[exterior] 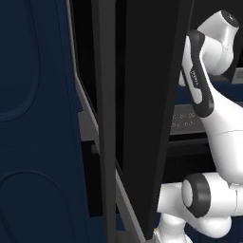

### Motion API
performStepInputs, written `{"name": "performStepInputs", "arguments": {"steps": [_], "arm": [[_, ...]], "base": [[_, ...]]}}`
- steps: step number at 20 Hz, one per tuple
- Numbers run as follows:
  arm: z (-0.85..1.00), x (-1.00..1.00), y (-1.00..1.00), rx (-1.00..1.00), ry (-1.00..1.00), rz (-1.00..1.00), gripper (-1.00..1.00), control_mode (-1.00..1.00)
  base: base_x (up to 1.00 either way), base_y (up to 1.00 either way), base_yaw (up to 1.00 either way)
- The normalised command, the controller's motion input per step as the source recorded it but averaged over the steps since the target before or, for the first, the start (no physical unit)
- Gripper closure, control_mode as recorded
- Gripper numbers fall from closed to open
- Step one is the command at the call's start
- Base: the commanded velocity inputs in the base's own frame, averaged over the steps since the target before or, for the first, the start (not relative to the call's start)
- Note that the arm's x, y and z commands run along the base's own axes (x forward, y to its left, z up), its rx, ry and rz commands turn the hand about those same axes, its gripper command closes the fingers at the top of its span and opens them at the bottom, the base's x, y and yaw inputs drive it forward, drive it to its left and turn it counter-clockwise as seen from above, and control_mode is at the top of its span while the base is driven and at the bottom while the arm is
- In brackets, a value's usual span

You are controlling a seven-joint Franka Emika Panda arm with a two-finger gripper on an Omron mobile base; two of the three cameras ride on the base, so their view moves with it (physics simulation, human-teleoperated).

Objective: Pick the lemon from the sink and place it in the bowl. Then pick the bowl and place it in the microwave. Then close the microwave door and press the start button.

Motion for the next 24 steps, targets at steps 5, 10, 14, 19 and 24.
{"name": "performStepInputs", "arguments": {"steps": [5, 10, 14, 19, 24], "arm": [[0.00, 0.44, 0.11, 0.00, 0.00, 0.10, 1.00, -1.00], [0.00, 0.30, 0.02, 0.00, 0.00, 0.01, 1.00, -1.00], [0.00, 0.21, 0.07, 0.00, 0.00, 0.00, -1.00, -1.00], [-0.04, 0.00, 0.08, 0.00, -0.11, 0.00, -1.00, -1.00], [-0.16, -0.24, 0.03, 0.00, -0.28, 0.00, -1.00, -1.00]], "base": [[0.00, 0.00, 0.00], [0.00, 0.00, 0.00], [0.00, 0.00, 0.00], [0.00, 0.00, 0.00], [0.00, 0.00, 0.00]]}}
